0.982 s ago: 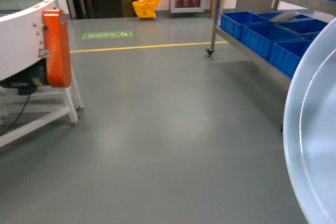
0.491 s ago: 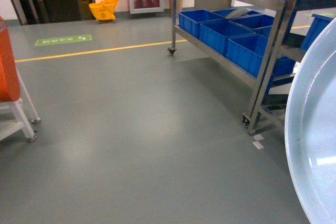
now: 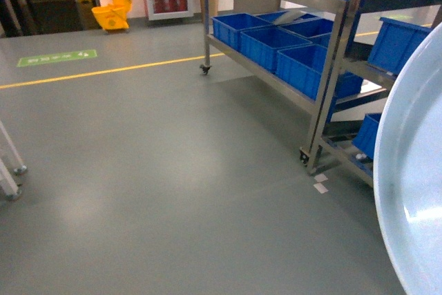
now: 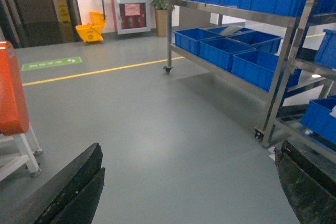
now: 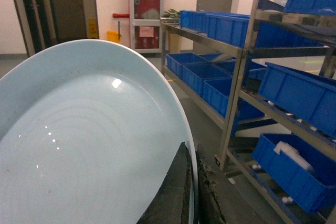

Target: Place blue tray on left shelf second layer neatly

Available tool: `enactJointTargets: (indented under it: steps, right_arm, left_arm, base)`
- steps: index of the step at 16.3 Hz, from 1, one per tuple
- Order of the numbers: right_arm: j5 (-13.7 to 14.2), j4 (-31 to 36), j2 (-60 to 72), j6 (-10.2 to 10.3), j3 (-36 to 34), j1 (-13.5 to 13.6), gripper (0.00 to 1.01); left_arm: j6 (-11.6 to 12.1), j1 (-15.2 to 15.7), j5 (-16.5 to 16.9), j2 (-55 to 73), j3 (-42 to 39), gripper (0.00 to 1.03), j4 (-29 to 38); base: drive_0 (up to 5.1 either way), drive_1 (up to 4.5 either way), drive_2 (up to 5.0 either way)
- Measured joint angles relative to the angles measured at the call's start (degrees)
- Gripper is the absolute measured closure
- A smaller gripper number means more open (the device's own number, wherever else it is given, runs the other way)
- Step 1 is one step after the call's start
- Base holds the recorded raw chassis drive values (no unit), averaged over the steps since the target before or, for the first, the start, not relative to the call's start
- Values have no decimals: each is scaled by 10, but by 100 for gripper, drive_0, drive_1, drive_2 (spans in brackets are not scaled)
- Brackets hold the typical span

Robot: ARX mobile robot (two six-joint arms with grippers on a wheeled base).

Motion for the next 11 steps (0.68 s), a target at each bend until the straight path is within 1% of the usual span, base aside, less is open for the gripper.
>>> enactJointTargets:
  steps: [11]
  right_arm:
    - [0,0,0,0,0,0,99]
  left_arm:
    - [0,0,-1,0,0,5,0]
  base:
    - [-174,235,-584]
